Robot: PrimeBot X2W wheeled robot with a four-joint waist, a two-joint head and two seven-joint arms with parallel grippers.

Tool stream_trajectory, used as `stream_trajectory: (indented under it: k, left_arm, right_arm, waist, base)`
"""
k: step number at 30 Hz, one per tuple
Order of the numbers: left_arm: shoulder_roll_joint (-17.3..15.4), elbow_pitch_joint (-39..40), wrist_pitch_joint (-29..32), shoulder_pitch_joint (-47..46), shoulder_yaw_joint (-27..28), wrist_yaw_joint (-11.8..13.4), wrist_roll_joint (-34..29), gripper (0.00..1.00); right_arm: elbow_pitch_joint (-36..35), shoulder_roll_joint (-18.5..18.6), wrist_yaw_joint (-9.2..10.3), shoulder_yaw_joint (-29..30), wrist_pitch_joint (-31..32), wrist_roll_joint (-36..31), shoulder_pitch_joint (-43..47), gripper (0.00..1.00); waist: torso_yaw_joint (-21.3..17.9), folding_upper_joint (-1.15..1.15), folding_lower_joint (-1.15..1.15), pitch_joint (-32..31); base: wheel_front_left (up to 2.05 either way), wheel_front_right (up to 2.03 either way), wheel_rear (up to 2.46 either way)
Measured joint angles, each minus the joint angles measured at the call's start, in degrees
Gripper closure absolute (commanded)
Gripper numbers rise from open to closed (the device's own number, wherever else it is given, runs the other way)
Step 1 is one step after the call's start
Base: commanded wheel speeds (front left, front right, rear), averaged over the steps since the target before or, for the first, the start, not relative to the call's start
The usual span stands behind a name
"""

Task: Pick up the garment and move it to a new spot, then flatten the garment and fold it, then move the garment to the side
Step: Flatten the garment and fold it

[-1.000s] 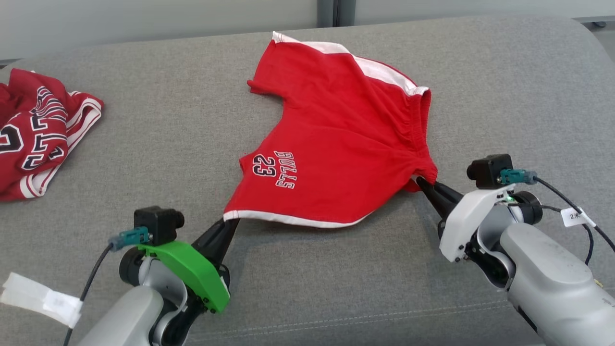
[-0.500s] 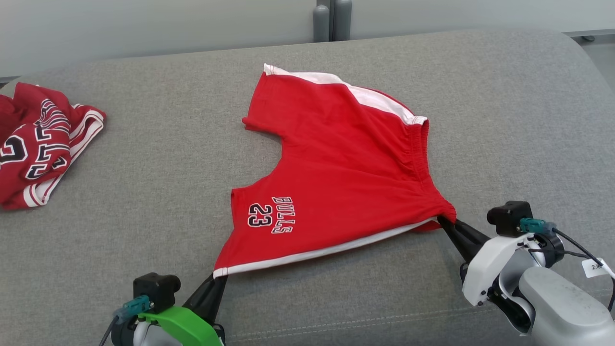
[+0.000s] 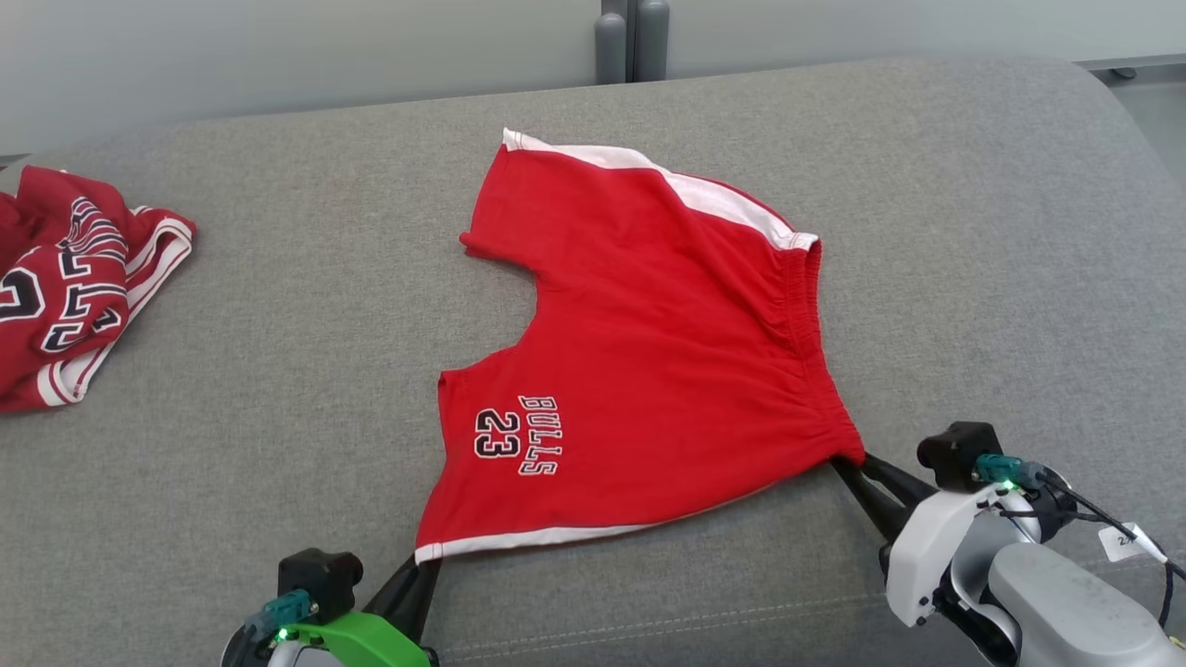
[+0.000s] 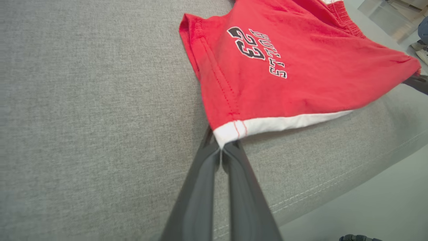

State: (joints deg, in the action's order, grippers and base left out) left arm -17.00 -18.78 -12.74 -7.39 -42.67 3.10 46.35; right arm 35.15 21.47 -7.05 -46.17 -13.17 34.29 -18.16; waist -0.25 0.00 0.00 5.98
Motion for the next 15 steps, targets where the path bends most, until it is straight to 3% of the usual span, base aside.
stream_trajectory:
  k: [2,3,4,5,6,7,8,15]
  left_arm:
    - [0.1,-1.0,0.0,0.0,-0.1,0.0,-0.5,1.0]
    - [0.1,-1.4,-0.1,0.0,0.0,0.1,-0.6,1.0]
    - [0.2,-1.7,-0.4,0.0,0.0,0.3,-0.7,1.0]
    - [0.2,-2.1,-0.4,0.0,-0.1,0.5,-0.9,0.87]
    - [0.2,-2.6,-0.4,0.0,-0.1,0.5,-1.1,0.64]
    - [0.2,-2.9,-0.4,0.0,-0.2,0.5,-1.2,0.53]
    - [0.2,-3.1,-0.5,0.0,-0.2,0.6,-1.2,0.0]
    - [0.5,-4.4,-1.0,0.1,0.7,1.6,-1.8,0.0]
  right_arm:
    - [0.4,0.1,0.02,-0.7,-0.2,-1.2,0.0,0.5]
    - [0.5,0.1,0.09,-0.8,-0.3,-1.7,0.1,0.16]
    - [0.5,0.1,0.13,-0.8,-0.4,-1.9,0.2,0.01]
    - [0.5,0.1,0.2,-0.8,-0.5,-2.1,0.4,0.0]
    - [0.6,0.1,0.59,-0.8,-0.5,-2.3,0.6,0.0]
    - [0.7,0.1,0.59,-0.8,-0.5,-2.6,0.9,0.0]
    - [0.7,0.1,0.62,-0.9,-0.5,-2.7,1.1,0.0]
    - [0.7,0.1,2.21,0.2,-0.9,-2.8,2.6,0.0]
  waist:
    - [-0.1,0.0,0.0,0.1]
    - [-0.2,0.0,0.0,0.1]
    - [-0.2,0.0,0.0,0.1]
    - [-0.3,0.0,0.0,0.2]
    - [-0.4,0.0,0.0,0.2]
    - [-0.5,0.0,0.0,0.3]
    - [-0.6,0.0,0.0,0.4]
    - [-0.9,0.0,0.0,0.7]
  base:
    - [0.0,0.0,0.0]
    - [0.0,0.0,0.0]
    - [0.0,0.0,0.0]
    - [0.0,0.0,0.0]
    - [0.0,0.0,0.0]
    - [0.0,0.0,0.0]
    - [0.0,0.0,0.0]
    - [0.0,0.0,0.0]
